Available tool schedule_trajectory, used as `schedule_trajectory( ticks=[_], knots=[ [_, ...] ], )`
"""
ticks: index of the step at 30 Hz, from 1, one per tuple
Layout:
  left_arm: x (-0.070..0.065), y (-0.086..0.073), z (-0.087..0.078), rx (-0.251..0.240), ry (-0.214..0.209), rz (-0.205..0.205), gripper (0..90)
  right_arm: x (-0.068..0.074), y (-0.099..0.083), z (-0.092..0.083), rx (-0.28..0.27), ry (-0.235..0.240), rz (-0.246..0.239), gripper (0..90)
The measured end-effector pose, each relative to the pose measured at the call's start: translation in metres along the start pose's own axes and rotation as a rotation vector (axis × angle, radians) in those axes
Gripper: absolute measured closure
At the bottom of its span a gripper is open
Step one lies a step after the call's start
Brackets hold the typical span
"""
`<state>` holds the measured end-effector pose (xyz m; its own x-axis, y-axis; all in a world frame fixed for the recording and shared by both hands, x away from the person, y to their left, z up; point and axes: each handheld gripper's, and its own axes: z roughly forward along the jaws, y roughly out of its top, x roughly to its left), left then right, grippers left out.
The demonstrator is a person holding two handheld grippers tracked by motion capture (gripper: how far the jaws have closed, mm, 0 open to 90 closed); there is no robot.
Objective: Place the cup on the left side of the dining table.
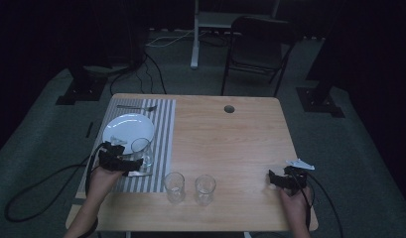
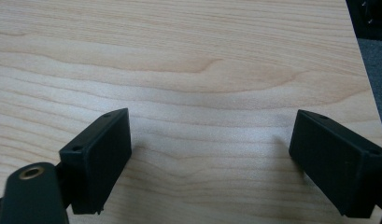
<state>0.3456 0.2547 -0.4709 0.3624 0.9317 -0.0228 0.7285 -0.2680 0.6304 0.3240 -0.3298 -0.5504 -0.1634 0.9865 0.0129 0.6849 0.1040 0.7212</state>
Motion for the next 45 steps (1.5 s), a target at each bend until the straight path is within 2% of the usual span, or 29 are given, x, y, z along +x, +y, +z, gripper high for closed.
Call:
schedule_trajectory(
  ticks=[8,14,17,19,21,22,23,25,31,35,45],
  knots=[
    [0.004,-0.017,-0.003,0.004,0.044,-0.018,0.2,0.0,0.0,0.0,0.0,0.0,0.0,12.5],
    [0.007,-0.032,-0.009,-0.022,0.048,-0.054,0.2,0.0,0.0,0.0,0.0,0.0,0.0,12.5],
    [0.008,-0.039,-0.008,-0.009,0.066,-0.051,0.1,0.0,0.0,0.0,0.0,0.0,0.0,12.5],
    [0.01,-0.045,-0.007,-0.003,0.064,-0.069,0.2,0.0,0.0,0.0,0.0,0.0,0.0,12.5],
    [0.01,-0.045,-0.007,-0.003,0.064,-0.069,0.2,0.0,0.0,0.0,0.0,0.0,0.0,12.5],
    [0.014,-0.054,-0.007,-0.002,0.057,-0.1,0.2,0.0,0.0,0.0,0.0,0.0,0.001,12.5],
    [0.015,-0.056,-0.007,0.004,0.056,-0.114,0.2,0.0,0.0,0.0,0.001,0.0,0.001,12.5],
    [0.016,-0.06,-0.007,0.005,0.074,-0.116,0.2,0.0,0.0,0.0,0.001,0.0,0.001,12.5],
    [0.022,-0.074,-0.007,-0.014,0.087,-0.148,0.2,0.0,0.0,0.0,0.001,0.0,0.002,12.5],
    [0.025,-0.084,-0.006,-0.004,0.104,-0.162,0.2,0.0,0.0,0.0,0.001,0.0,0.002,12.5],
    [0.034,-0.099,-0.007,-0.017,0.102,-0.187,0.2,0.0,0.0,0.0,0.001,0.0,0.002,12.5]
  ],
)
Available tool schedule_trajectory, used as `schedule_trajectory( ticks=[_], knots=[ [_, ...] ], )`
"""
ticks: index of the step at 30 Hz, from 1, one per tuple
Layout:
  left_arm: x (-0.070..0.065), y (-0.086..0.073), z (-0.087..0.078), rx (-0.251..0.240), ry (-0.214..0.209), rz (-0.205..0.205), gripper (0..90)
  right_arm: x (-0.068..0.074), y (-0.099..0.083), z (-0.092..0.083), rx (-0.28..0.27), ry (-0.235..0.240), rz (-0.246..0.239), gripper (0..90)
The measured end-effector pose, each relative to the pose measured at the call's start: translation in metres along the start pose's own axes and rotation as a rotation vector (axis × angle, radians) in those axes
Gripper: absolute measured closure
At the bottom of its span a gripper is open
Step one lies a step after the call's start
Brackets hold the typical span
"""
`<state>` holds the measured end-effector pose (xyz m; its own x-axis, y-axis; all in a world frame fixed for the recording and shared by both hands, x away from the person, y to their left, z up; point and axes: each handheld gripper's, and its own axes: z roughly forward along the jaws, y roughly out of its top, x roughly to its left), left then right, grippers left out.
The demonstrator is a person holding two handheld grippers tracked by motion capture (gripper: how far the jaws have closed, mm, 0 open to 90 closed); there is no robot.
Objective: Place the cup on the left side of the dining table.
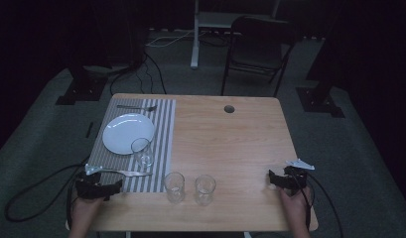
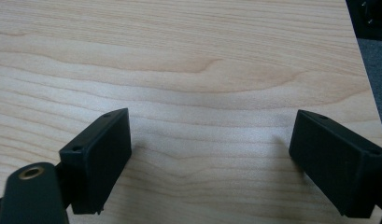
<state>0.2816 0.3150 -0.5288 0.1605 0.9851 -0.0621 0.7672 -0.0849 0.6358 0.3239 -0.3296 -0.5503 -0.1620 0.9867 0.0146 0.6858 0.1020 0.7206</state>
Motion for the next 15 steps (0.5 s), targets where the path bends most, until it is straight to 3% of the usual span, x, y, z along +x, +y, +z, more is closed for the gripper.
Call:
schedule_trajectory(
  ticks=[5,9,15],
  knots=[
    [0.004,-0.005,0.006,0.011,0.011,-0.004,0.2,0.0,0.0,0.0,0.0,0.0,-0.001,12.5],
    [0.005,-0.009,0.005,-0.012,0.006,0.003,0.2,0.0,0.0,0.0,0.0,0.0,0.0,12.5],
    [0.004,-0.014,0.006,-0.038,0.014,0.053,0.2,0.0,0.0,0.0,0.0,0.0,0.0,12.5]
  ],
)
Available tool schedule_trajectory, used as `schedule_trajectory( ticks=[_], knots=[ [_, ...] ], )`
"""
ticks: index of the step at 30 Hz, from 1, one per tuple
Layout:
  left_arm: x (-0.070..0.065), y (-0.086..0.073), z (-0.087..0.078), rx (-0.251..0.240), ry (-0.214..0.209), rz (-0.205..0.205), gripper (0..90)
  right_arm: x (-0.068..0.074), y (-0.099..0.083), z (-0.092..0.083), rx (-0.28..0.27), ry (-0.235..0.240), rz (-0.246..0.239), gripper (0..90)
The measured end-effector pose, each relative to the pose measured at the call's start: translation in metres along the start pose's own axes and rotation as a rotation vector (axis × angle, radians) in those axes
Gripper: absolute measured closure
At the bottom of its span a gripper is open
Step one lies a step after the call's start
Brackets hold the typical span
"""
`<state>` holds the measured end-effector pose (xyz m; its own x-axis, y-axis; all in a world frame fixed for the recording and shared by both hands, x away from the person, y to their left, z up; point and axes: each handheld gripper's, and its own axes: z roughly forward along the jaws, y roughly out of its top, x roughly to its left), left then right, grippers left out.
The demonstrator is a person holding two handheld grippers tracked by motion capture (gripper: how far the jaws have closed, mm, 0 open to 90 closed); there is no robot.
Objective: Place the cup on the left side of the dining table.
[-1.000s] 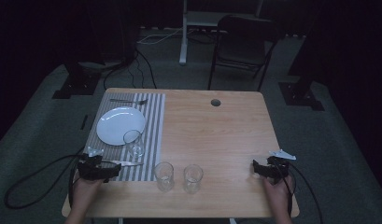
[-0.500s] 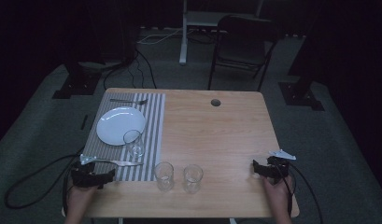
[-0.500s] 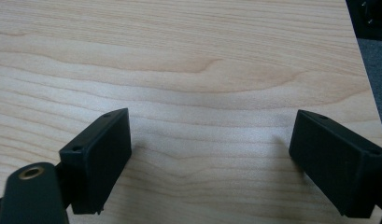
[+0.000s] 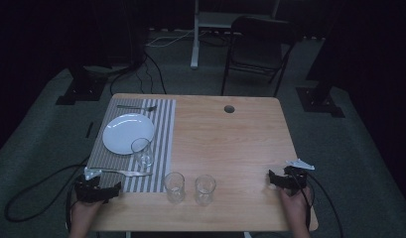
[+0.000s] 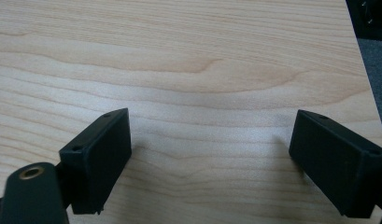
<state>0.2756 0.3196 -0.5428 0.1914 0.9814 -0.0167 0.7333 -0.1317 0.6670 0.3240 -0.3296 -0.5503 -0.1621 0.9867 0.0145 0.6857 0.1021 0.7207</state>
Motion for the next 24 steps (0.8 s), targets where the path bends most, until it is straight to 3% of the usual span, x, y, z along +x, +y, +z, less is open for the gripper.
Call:
schedule_trajectory(
  ticks=[1,6,17,24],
  knots=[
    [-0.001,-0.003,0.002,-0.027,0.005,0.035,0.2,0.0,0.0,0.0,0.0,0.0,0.0,12.5],
    [-0.001,-0.003,0.002,-0.027,0.008,0.032,0.1,0.0,0.0,0.0,0.0,0.0,0.0,12.5],
    [-0.011,-0.004,0.001,-0.027,0.082,-0.052,0.2,0.0,0.0,0.0,0.0,0.0,0.0,12.5],
    [-0.011,-0.004,0.001,-0.027,0.088,-0.055,0.2,0.0,0.0,0.0,0.0,0.0,0.0,12.5]
  ],
)
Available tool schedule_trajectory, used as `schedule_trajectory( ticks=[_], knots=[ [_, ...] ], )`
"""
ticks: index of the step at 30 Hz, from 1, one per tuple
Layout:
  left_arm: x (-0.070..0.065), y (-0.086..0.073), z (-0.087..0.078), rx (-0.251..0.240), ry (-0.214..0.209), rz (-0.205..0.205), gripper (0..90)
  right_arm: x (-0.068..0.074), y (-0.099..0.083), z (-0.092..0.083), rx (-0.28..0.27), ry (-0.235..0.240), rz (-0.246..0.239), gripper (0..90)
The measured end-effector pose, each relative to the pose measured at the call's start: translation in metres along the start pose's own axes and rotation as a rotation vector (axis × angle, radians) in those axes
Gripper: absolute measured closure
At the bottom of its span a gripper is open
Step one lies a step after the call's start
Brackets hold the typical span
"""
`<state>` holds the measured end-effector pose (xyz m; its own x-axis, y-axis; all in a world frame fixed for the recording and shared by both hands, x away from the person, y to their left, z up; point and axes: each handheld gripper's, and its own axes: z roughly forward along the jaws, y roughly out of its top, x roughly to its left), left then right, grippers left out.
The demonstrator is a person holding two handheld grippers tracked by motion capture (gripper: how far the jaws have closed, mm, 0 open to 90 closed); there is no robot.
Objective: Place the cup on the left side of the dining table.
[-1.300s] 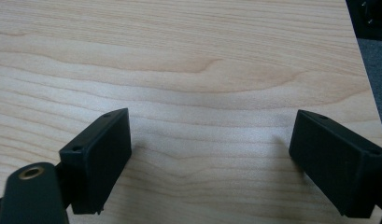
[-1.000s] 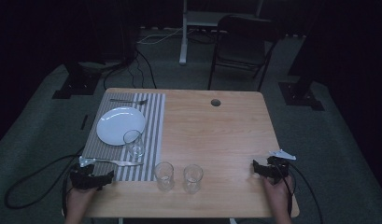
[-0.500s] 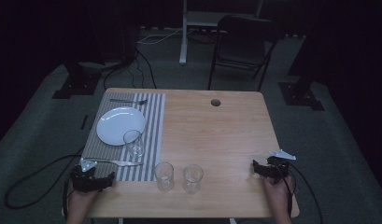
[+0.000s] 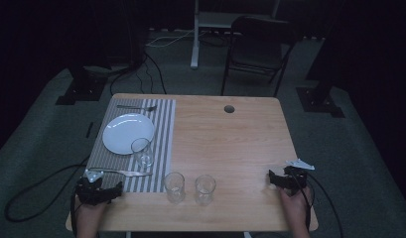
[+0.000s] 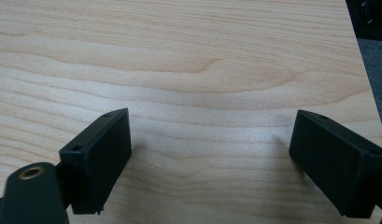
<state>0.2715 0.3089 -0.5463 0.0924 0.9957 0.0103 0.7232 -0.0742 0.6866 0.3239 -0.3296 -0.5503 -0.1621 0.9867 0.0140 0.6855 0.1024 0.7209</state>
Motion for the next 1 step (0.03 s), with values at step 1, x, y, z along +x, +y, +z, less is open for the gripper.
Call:
schedule_trajectory(
  ticks=[1],
  knots=[
    [0.0,0.0,0.0,0.0,0.0,0.0,0.2,0.0,0.0,0.0,0.0,0.0,0.0,12.5]
  ],
)
